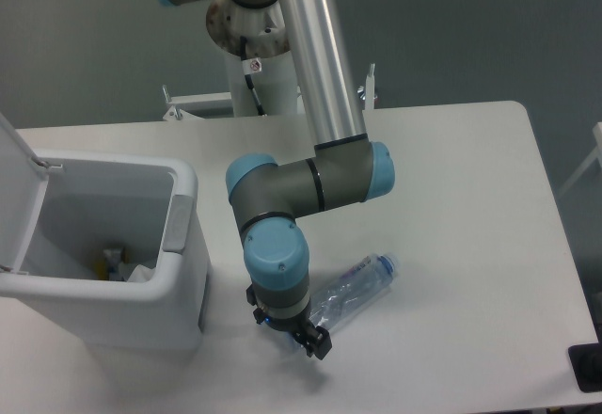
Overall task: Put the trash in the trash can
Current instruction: 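Lower the gripper around the bottle's cap end and close on it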
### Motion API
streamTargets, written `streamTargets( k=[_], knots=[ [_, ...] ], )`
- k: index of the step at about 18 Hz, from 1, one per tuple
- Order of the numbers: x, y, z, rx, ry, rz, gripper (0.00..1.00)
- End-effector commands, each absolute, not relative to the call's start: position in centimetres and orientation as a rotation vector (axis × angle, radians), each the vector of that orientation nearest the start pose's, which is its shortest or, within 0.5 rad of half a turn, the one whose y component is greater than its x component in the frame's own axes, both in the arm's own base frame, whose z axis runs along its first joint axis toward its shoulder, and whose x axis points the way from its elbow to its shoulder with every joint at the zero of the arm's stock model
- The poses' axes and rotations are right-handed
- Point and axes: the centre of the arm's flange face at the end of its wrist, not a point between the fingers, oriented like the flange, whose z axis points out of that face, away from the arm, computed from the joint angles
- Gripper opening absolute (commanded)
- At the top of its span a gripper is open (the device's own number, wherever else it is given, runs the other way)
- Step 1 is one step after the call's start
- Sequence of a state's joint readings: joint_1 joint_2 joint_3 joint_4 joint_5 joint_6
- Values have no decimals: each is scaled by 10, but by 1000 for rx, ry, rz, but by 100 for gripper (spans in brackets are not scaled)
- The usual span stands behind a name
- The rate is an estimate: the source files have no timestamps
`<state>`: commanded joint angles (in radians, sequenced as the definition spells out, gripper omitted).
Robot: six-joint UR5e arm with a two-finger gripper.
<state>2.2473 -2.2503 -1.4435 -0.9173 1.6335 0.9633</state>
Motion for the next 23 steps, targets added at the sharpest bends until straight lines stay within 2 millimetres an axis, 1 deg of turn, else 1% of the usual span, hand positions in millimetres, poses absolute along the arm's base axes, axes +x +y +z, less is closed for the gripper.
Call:
streamTargets(
  k=[3, 5, 8, 12, 14, 15, 17, 18, 19, 20, 22, 23],
  knots=[
    [-344, 634, 198, -3093, 447, 202, 97],
    [-344, 634, 196, -3098, 448, 204, 94],
    [-344, 634, 193, -3101, 449, 203, 80],
    [-344, 635, 193, -3100, 446, 204, 55],
    [-344, 635, 198, -3094, 442, 211, 47],
    [-344, 635, 202, -3088, 433, 221, 44],
    [-348, 637, 224, -3057, 406, 258, 41],
    [-352, 635, 230, -3050, 399, 266, 41],
    [-364, 629, 240, -3041, 369, 283, 41],
    [-380, 620, 251, -3032, 328, 301, 40],
    [-400, 617, 276, -2990, 287, 331, 40],
    [-409, 617, 286, -2956, 266, 318, 40]
  ],
)
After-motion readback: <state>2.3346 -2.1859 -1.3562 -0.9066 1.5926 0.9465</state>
